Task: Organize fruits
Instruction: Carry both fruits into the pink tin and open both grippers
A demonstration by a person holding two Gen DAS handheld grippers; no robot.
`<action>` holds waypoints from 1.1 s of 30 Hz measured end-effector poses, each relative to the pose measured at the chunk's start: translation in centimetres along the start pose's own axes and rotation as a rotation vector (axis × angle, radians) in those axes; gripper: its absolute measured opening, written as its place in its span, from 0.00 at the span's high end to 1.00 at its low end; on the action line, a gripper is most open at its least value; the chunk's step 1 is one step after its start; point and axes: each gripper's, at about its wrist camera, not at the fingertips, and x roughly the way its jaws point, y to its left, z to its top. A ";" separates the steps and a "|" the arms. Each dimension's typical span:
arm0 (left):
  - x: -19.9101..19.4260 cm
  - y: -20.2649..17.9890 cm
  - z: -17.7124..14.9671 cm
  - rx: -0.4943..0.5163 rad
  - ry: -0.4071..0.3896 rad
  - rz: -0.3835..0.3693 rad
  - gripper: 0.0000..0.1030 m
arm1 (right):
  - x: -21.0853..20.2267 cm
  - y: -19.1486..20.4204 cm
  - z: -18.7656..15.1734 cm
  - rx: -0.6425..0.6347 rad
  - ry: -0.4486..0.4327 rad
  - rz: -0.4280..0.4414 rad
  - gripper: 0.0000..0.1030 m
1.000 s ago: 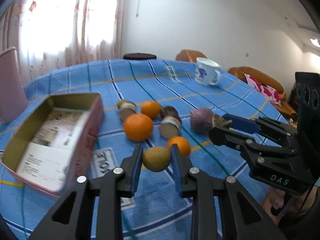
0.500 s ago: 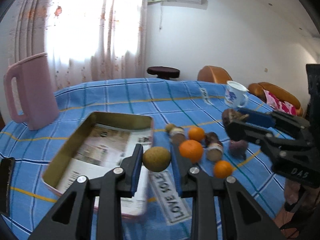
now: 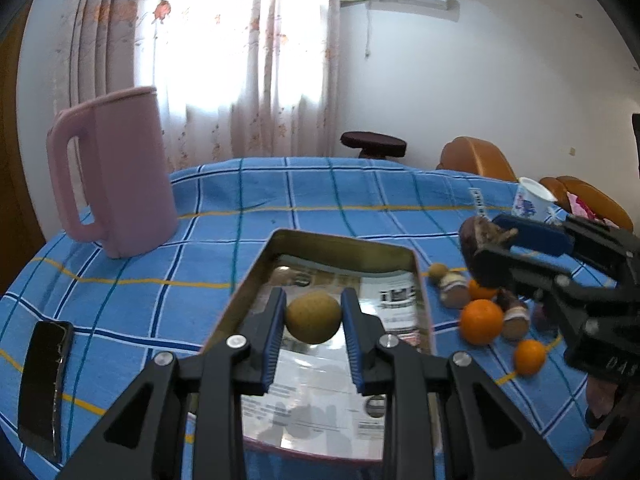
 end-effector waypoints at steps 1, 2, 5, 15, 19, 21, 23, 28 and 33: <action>0.3 0.4 0.0 -0.003 0.005 0.009 0.72 | 0.6 0.3 -0.1 0.002 0.009 0.008 0.60; 0.5 0.6 0.0 -0.005 0.008 0.012 0.72 | 1.0 0.5 -0.2 0.003 0.014 0.013 0.60; 1.2 1.3 0.1 -0.009 0.019 0.024 0.72 | 2.6 1.2 -0.6 0.005 0.040 0.028 0.60; 2.7 2.5 -0.2 -0.025 0.059 0.031 0.72 | 5.6 2.6 -1.3 0.000 0.108 0.059 0.60; 3.2 2.9 -0.4 -0.027 0.074 0.037 0.72 | 6.7 2.9 -1.6 0.004 0.142 0.066 0.60; 3.5 3.0 -0.3 -0.027 0.081 0.040 0.72 | 7.1 3.1 -1.8 0.003 0.155 0.069 0.60; 3.7 3.0 -0.4 -0.023 0.089 0.040 0.71 | 7.5 3.4 -2.0 -0.003 0.169 0.075 0.60; 4.0 2.7 -0.4 -0.008 0.093 0.057 0.71 | 7.7 3.9 -2.2 -0.013 0.184 0.080 0.59; 3.5 2.3 -0.1 -0.002 0.076 0.053 0.52 | 7.4 3.8 -2.3 -0.011 0.186 0.059 0.46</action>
